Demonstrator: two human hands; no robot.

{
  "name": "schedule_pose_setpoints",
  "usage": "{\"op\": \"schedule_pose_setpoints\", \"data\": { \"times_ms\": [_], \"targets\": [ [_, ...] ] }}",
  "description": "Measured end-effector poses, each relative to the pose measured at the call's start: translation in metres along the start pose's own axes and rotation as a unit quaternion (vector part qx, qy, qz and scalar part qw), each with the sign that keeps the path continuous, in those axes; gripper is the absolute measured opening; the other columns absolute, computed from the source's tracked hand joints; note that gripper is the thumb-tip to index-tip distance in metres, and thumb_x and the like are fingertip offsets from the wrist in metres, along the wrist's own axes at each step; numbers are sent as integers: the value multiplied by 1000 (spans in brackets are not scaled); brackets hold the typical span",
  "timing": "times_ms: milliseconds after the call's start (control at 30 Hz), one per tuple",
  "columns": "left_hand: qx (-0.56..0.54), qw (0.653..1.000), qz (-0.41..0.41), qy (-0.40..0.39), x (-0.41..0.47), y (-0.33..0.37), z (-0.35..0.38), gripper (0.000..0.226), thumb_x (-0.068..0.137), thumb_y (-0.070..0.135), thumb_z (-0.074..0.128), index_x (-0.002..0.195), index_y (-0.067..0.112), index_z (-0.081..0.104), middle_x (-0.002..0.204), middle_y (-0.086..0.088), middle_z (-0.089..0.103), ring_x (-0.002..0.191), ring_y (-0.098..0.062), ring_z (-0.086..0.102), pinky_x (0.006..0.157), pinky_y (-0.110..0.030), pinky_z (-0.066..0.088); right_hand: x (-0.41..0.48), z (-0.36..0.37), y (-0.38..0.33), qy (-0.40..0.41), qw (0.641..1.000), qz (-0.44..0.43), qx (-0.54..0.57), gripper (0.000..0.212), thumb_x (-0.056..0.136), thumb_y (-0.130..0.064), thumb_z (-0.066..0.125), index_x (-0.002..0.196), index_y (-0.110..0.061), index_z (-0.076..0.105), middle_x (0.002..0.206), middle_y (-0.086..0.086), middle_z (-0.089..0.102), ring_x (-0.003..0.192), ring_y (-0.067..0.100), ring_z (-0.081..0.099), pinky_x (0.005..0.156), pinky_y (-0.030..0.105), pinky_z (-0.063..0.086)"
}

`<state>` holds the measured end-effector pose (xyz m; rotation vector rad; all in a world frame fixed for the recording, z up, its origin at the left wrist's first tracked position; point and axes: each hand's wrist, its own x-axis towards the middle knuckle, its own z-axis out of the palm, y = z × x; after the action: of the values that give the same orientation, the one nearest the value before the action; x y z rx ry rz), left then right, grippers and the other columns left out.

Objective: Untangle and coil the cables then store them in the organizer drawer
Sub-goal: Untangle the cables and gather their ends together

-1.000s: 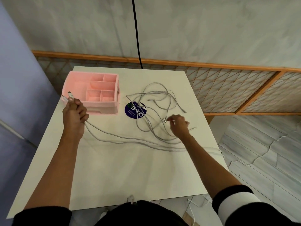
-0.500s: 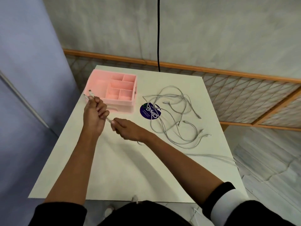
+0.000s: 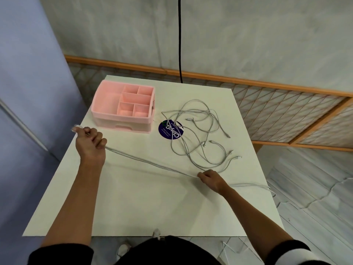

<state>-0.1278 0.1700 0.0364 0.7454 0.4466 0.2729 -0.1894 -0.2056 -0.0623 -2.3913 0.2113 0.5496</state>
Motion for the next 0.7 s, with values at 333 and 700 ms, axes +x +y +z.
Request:
{"op": "schedule_pose_setpoints", "data": {
  "times_ms": [333,700],
  "targets": [
    [91,995,-14,-26,-7,-9,12,36,103,42,31,72,24,39,44,12,23,50,-12,7,37,-18,11,31,-31,19,247,968,-38,2,14,89,-16,59,80,-6,60,82,8,57,74,24,55,65,30,42],
    [138,989,-17,-47,-11,-6,16,38,102,45,31,72,23,40,44,12,24,51,-12,6,38,-18,9,77,-52,30,195,974,118,-6,50,86,-9,62,129,5,41,126,30,51,120,44,46,98,45,38]
  ]
}}
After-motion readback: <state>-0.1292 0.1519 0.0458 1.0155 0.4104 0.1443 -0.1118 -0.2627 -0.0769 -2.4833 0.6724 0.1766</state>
